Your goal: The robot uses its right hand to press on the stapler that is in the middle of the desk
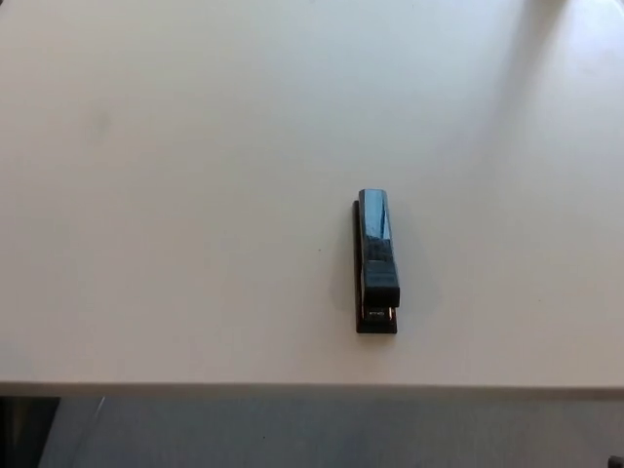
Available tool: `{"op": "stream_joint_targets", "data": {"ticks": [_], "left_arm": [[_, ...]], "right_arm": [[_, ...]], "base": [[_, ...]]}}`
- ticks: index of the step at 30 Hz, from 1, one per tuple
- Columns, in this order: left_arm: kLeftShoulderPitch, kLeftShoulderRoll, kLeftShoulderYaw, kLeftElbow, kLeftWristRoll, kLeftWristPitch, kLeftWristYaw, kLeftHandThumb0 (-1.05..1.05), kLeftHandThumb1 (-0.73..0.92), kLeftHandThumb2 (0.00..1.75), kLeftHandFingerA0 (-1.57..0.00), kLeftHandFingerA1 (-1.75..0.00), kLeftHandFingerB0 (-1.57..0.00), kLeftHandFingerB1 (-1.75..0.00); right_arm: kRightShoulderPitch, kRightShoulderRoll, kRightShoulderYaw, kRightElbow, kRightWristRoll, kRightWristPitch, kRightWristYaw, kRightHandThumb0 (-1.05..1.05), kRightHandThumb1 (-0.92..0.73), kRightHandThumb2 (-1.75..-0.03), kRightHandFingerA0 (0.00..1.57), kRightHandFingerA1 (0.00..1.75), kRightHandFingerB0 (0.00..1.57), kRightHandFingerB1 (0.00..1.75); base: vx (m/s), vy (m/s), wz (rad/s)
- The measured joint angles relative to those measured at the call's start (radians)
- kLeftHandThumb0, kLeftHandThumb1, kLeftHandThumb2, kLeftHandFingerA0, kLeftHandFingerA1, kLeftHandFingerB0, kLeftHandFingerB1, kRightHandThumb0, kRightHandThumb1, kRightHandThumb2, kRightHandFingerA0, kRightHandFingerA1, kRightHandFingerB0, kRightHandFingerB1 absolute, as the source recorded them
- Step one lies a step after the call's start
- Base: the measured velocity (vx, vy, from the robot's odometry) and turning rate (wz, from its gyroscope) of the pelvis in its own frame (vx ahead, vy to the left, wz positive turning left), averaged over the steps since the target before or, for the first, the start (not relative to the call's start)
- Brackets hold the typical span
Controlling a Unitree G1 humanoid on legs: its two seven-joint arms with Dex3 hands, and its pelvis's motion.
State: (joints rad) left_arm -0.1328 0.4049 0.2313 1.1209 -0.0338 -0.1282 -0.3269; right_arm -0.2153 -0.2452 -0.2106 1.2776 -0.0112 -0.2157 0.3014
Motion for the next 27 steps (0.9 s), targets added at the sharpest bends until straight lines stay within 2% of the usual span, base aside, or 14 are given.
{"op": "stream_joint_targets", "data": {"ticks": [4, 5, 7, 8, 9, 10, 11, 13, 15, 16, 18, 19, 21, 27], "left_arm": [[-0.001, 0.000, 0.007, 0.013, -0.010, -0.012, -0.022, -0.49, 0.88, 1.05, -0.01, -0.39, -0.01, -0.31], [-0.001, 0.000, 0.008, 0.016, -0.011, -0.013, -0.025, -0.58, 0.92, 1.11, 0.00, -0.20, 0.00, -0.19], [-0.004, 0.000, 0.005, 0.017, -0.011, -0.012, -0.025, -0.43, 0.92, 0.95, 0.00, -0.23, 0.00, -0.16], [-0.005, 0.000, 0.004, 0.018, -0.011, -0.012, -0.025, -0.44, 0.92, 0.93, 0.00, -0.23, 0.00, -0.18], [-0.005, 0.000, 0.004, 0.018, -0.011, -0.012, -0.025, -0.51, 0.92, 0.96, -0.03, -0.27, -0.03, -0.24], [-0.005, 0.000, 0.004, 0.020, -0.011, -0.012, -0.025, -0.51, 0.92, 0.94, -0.04, -0.30, -0.04, -0.25], [-0.006, 0.000, 0.004, 0.021, -0.011, -0.012, -0.025, -0.50, 0.92, 0.95, -0.04, -0.31, -0.03, -0.27], [-0.008, 0.000, 0.005, 0.023, -0.011, -0.012, -0.025, -0.51, 0.91, 0.96, -0.03, -0.28, -0.02, -0.27], [-0.012, 0.000, 0.005, 0.024, -0.011, -0.012, -0.025, -0.50, 0.92, 0.93, -0.02, -0.22, -0.02, -0.22], [-0.013, 0.000, 0.005, 0.025, -0.011, -0.012, -0.025, -0.47, 0.92, 0.93, 0.00, -0.20, 0.00, -0.19], [-0.014, 0.000, 0.006, 0.026, -0.011, -0.012, -0.025, -0.48, 0.92, 0.94, -0.01, -0.21, -0.01, -0.20], [-0.014, 0.000, 0.006, 0.026, -0.011, -0.012, -0.025, -0.50, 0.92, 0.95, -0.02, -0.22, -0.02, -0.22], [-0.014, 0.000, 0.006, 0.026, -0.011, -0.012, -0.025, -0.47, 0.92, 0.90, 0.00, -0.18, 0.00, -0.19], [-0.015, 0.000, 0.006, 0.027, -0.012, -0.012, -0.025, -0.50, 0.92, 0.95, -0.03, -0.26, -0.04, -0.24]], "right_arm": [[0.000, -0.001, -0.006, 0.012, 0.005, -0.021, 0.019, -0.92, -0.92, -1.19, 0.00, 0.09, 0.00, 0.06], [0.000, -0.002, -0.006, 0.013, 0.006, -0.024, 0.022, -0.27, -0.69, -1.05, 0.98, 0.90, 0.00, 0.41], [0.001, -0.009, -0.033, 0.014, 0.012, -0.023, -0.001, -0.23, -0.67, -1.04, 0.94, 1.01, 0.06, 0.44], [0.001, -0.016, -0.051, 0.014, 0.017, -0.022, -0.017, -0.25, -0.89, -0.67, 0.80, 1.22, 0.20, 0.31], [0.001, -0.021, -0.067, 0.014, 0.021, -0.022, -0.026, -0.08, -0.92, -0.70, 0.64, 1.29, 0.19, 0.30], [0.002, -0.028, -0.097, 0.014, 0.030, -0.022, -0.042, 0.11, -0.90, -0.67, 0.61, 1.24, 0.23, 0.30], [0.006, -0.037, -0.137, 0.014, 0.043, -0.022, -0.057, 0.07, -0.82, -0.65, 0.91, 0.90, 0.34, 0.33], [0.015, -0.054, -0.181, 0.013, 0.057, -0.022, -0.088, 0.07, -0.82, -0.62, 0.99, 0.82, 0.36, 0.32], [0.030, -0.065, -0.226, 0.013, 0.071, -0.023, -0.113, 0.11, -0.80, -0.64, 1.01, 0.91, 0.53, 0.39], [0.041, -0.071, -0.257, 0.014, 0.082, -0.025, -0.125, 0.00, -0.82, -0.65, 1.12, 0.78, 0.65, 0.43], [0.067, -0.083, -0.326, 0.014, 0.107, -0.029, -0.153, -0.05, -0.78, -0.64, 1.13, 0.67, 0.74, 0.46], [0.084, -0.089, -0.365, 0.015, 0.120, -0.031, -0.167, -0.04, -0.63, -0.60, 1.06, 0.65, 0.76, 0.50], [0.107, -0.104, -0.426, 0.017, 0.142, -0.032, -0.189, -0.01, -0.71, -0.62, 0.97, 0.62, 0.77, 0.50], [0.156, -0.183, -0.606, 0.016, 0.214, -0.038, -0.260, -0.05, -0.72, -0.63, 1.06, 0.68, 0.78, 0.55]], "base": [[0.00, 0.000, 0.00], [0.00, 0.000, 0.00], [0.00, 0.000, 0.00], [0.00, 0.000, 0.00], [0.00, 0.000, 0.00], [0.00, 0.000, 0.00], [0.00, 0.000, 0.00], [0.00, 0.000, 0.00], [0.00, 0.000, 0.00], [0.00, 0.000, 0.00], [0.00, 0.000, 0.00], [0.00, 0.000, 0.00], [0.00, 0.000, 0.00], [0.00, 0.000, 0.00]]}}
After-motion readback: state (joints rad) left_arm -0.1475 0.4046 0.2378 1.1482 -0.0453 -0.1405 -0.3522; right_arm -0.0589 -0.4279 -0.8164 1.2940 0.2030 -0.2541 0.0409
